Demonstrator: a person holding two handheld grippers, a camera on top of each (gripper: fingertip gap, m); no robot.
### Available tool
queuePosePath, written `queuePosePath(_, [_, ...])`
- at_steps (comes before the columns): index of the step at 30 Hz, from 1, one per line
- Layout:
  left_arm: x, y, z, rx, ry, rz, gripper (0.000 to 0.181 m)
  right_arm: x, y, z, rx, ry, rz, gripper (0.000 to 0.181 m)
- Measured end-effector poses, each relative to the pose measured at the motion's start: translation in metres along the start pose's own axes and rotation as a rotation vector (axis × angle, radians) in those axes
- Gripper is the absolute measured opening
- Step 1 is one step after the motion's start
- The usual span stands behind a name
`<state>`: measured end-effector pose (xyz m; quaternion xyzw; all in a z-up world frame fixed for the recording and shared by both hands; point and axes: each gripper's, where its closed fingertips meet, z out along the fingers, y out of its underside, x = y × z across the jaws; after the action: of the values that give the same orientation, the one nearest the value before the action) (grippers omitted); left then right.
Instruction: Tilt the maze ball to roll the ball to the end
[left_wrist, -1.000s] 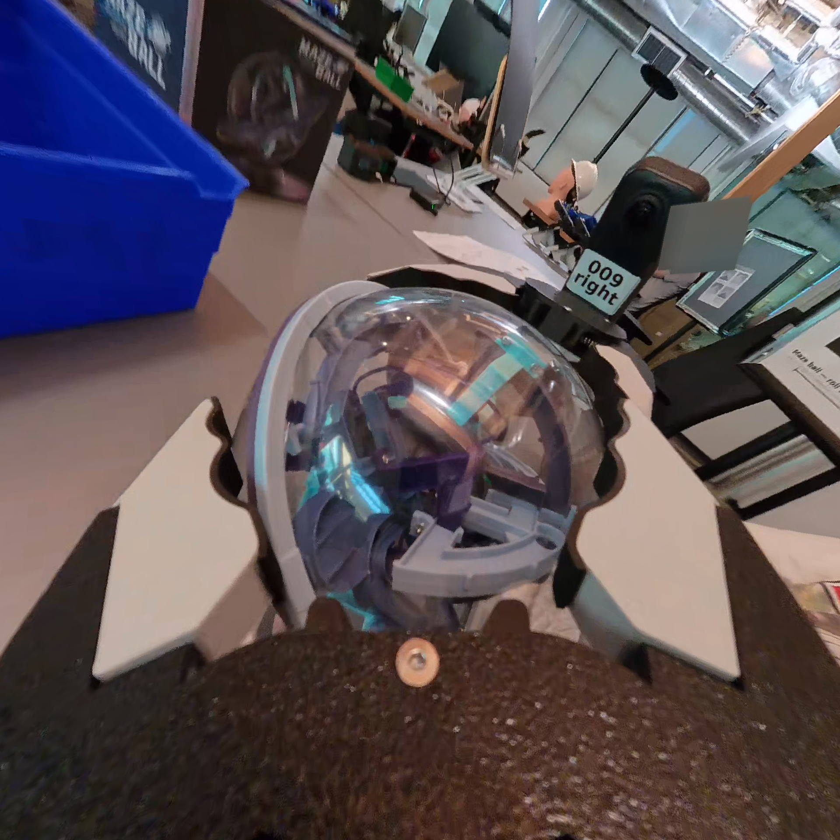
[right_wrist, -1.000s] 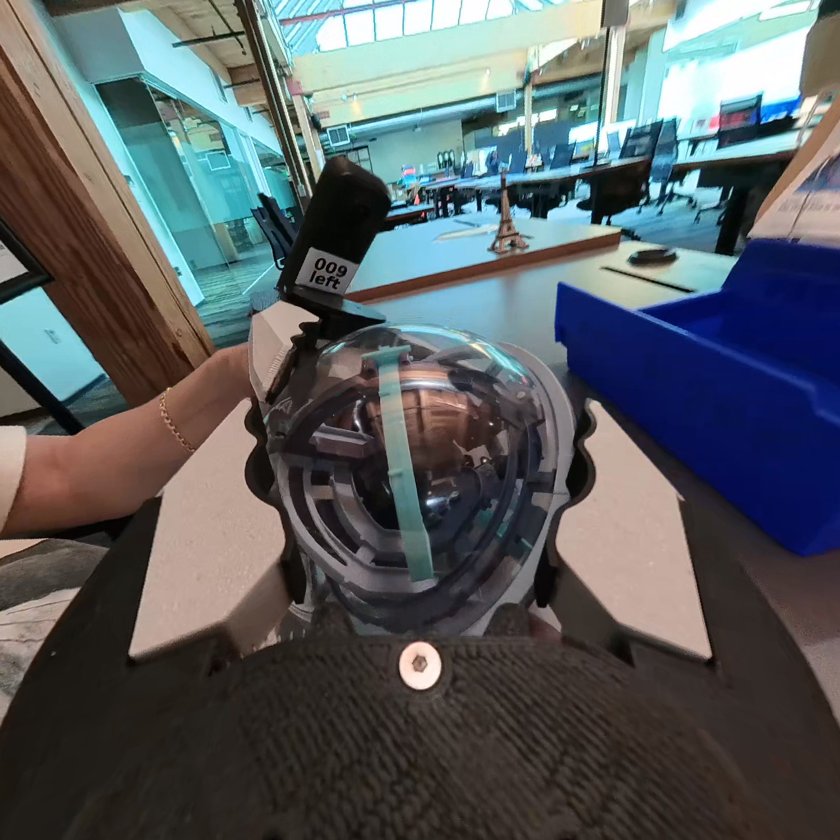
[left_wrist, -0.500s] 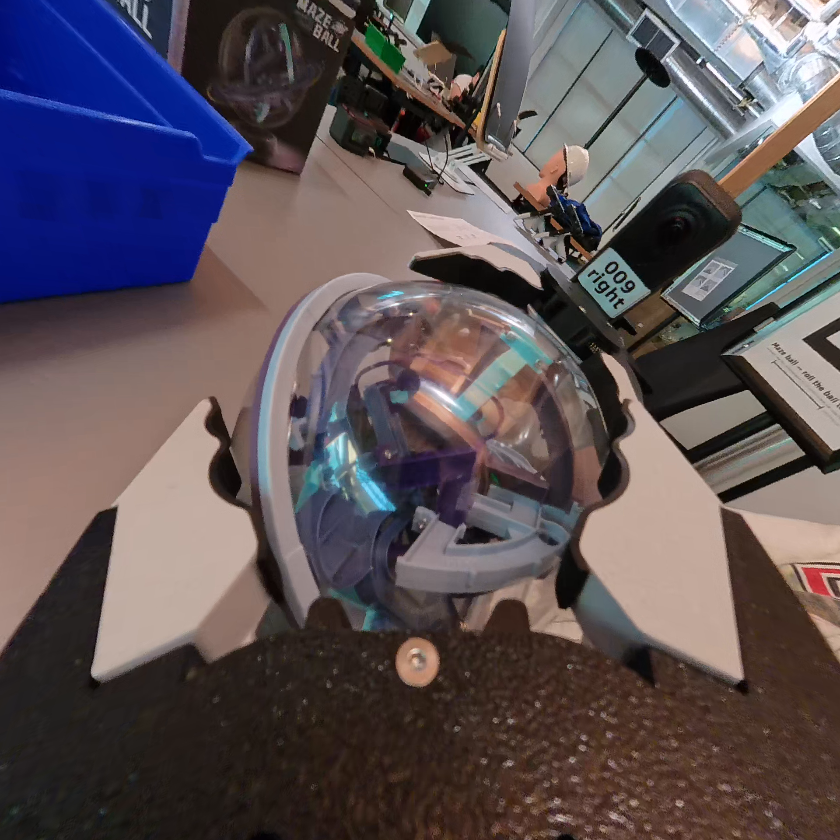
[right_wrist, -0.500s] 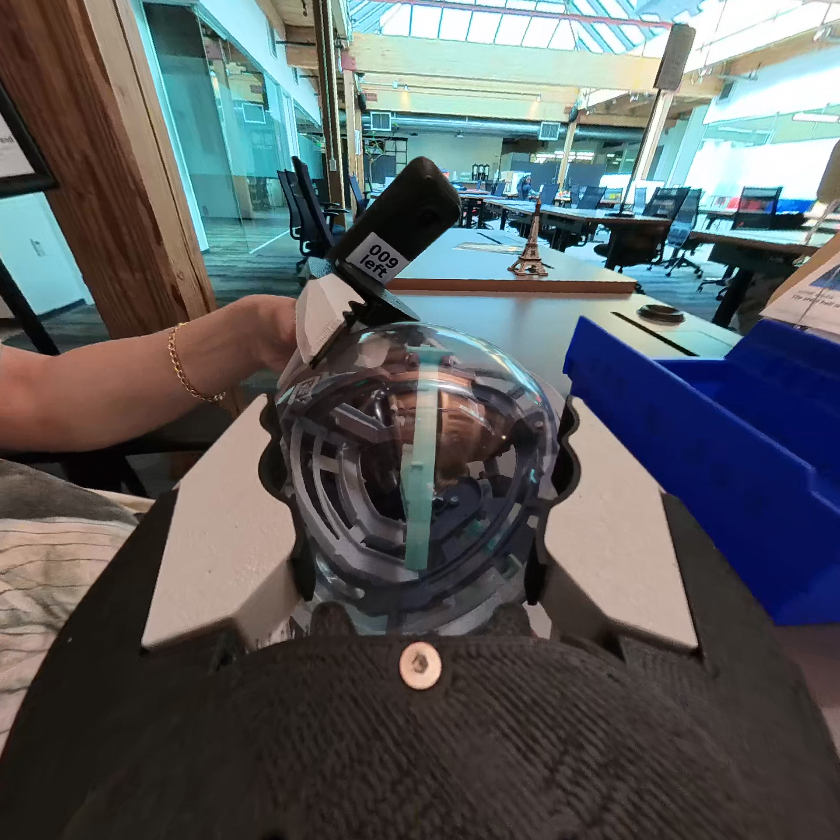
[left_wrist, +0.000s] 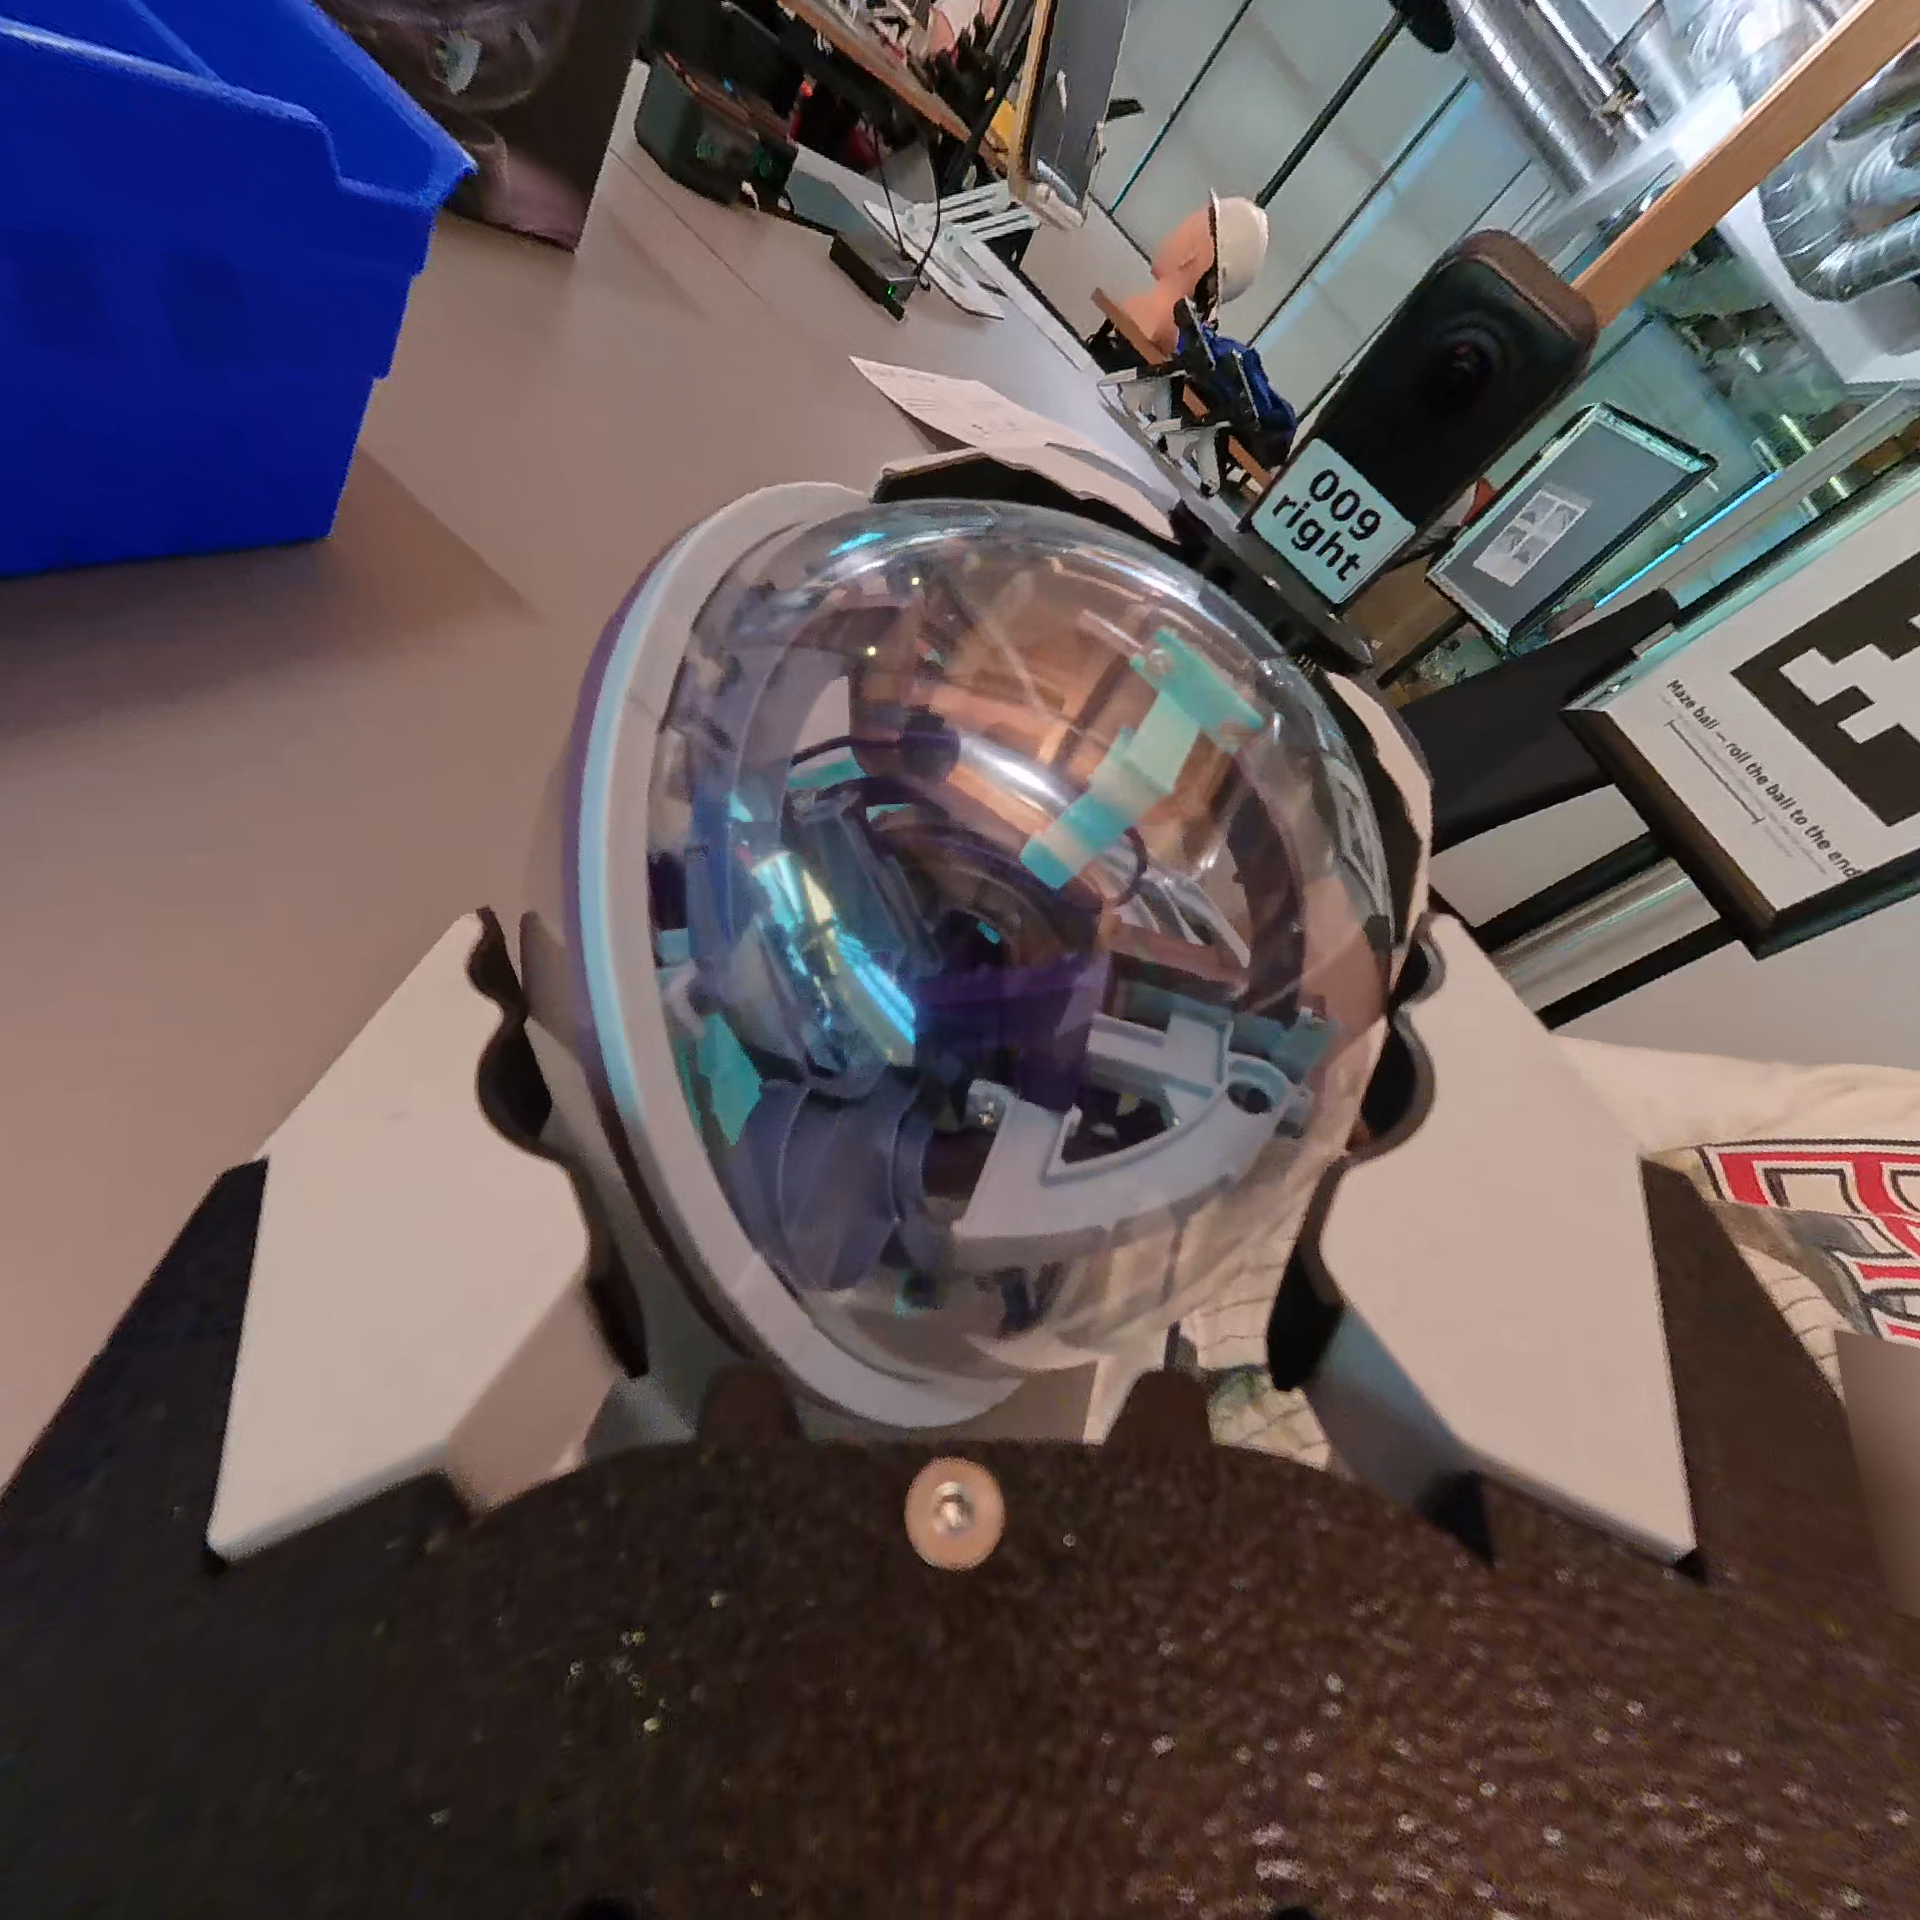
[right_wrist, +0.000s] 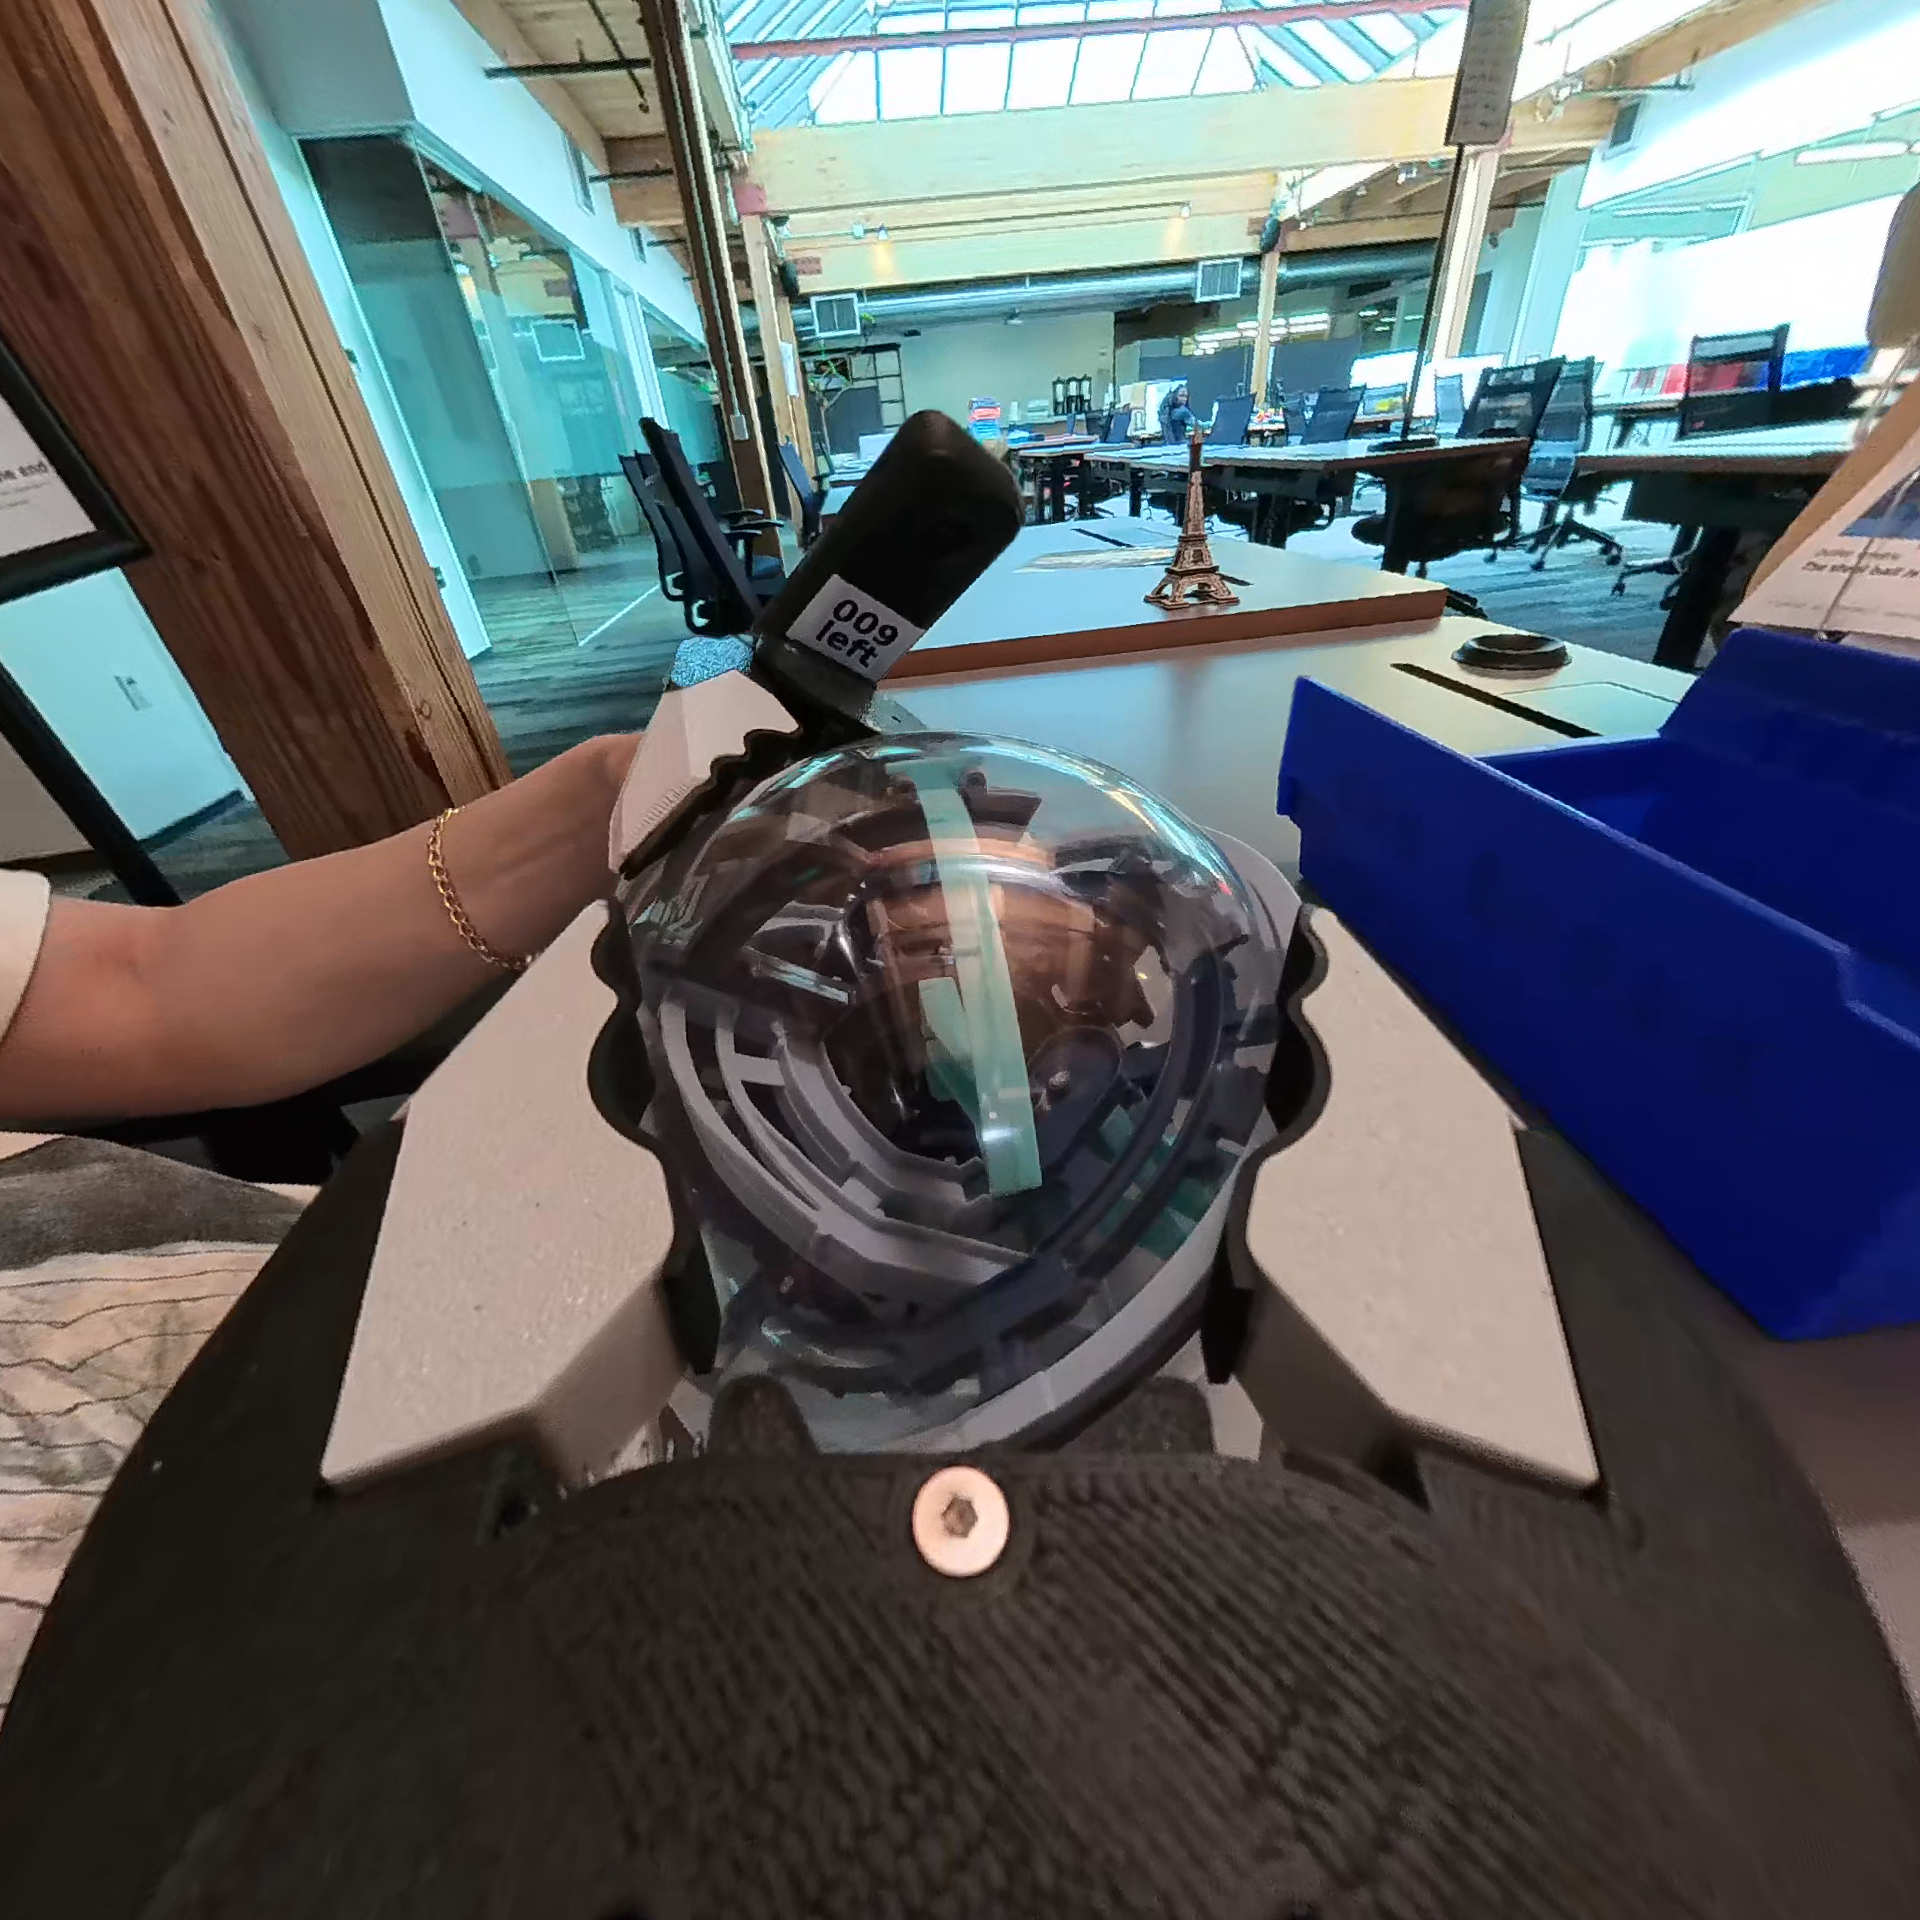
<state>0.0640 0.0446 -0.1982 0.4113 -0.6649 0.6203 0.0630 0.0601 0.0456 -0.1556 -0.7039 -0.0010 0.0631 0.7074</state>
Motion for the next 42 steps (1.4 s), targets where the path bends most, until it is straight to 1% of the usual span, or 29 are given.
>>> queuePosePath(2, [0.0, 0.002, 0.0, -0.014, 0.005, 0.021, 0.155, 0.002, 0.0, -0.002, 0.001, -0.001, 0.023, 0.12])
queuePosePath(6, [0.002, 0.015, 0.0, -0.097, 0.005, 0.125, 0.155, 0.004, 0.002, -0.006, 0.005, -0.023, 0.094, 0.119])
queuePosePath(11, [-0.003, 0.01, 0.002, -0.094, -0.079, 0.257, 0.157, 0.01, 0.002, -0.009, 0.009, -0.003, 0.119, 0.114])
queuePosePath(13, [-0.004, 0.009, 0.003, -0.096, -0.1, 0.266, 0.157, 0.011, 0.002, -0.01, 0.007, 0.002, 0.127, 0.113])
queuePosePath(15, [-0.003, 0.011, 0.004, -0.127, -0.11, 0.254, 0.157, 0.01, 0.0, -0.009, 0.02, 0.003, 0.106, 0.115])
queuePosePath(18, [0.0, 0.011, 0.006, -0.138, -0.099, 0.199, 0.157, 0.009, -0.002, -0.008, 0.027, 0.012, 0.068, 0.12])
queuePosePath(22, [0.005, 0.0, 0.001, -0.076, -0.048, 0.077, 0.148, 0.003, -0.002, -0.008, 0.009, -0.007, 0.02, 0.12])
queuePosePath(24, [0.006, -0.001, -0.002, -0.063, -0.025, 0.047, 0.144, 0.001, -0.001, -0.008, -0.013, -0.018, 0.027, 0.12])
queuePosePath(26, [0.006, 0.003, -0.002, -0.08, -0.02, 0.06, 0.147, 0.002, 0.0, -0.006, -0.023, -0.008, 0.063, 0.12])
queuePosePath(29, [0.001, 0.008, 0.002, -0.104, -0.054, 0.112, 0.157, 0.013, 0.001, -0.003, -0.017, 0.034, 0.194, 0.119])
queuePosePath(31, [0.0, 0.007, 0.002, -0.103, -0.06, 0.074, 0.157, 0.016, 0.005, -0.003, -0.02, 0.037, 0.275, 0.121])
queuePosePath(33, [-0.003, 0.005, 0.003, -0.093, -0.069, -0.004, 0.157, 0.023, 0.005, -0.004, 0.001, 0.055, 0.345, 0.121])
queuePosePath(36, [-0.007, 0.0, 0.005, -0.051, -0.068, -0.092, 0.157, 0.033, 0.006, -0.005, 0.024, 0.093, 0.439, 0.122])
queuePosePath(39, [-0.008, 0.003, 0.002, -0.065, -0.065, -0.137, 0.157, 0.034, 0.007, -0.003, 0.042, 0.096, 0.459, 0.122])
queuePosePath(42, [-0.005, 0.007, 0.003, -0.083, -0.028, -0.199, 0.157, 0.029, 0.009, 0.0, 0.02, 0.079, 0.45, 0.13])
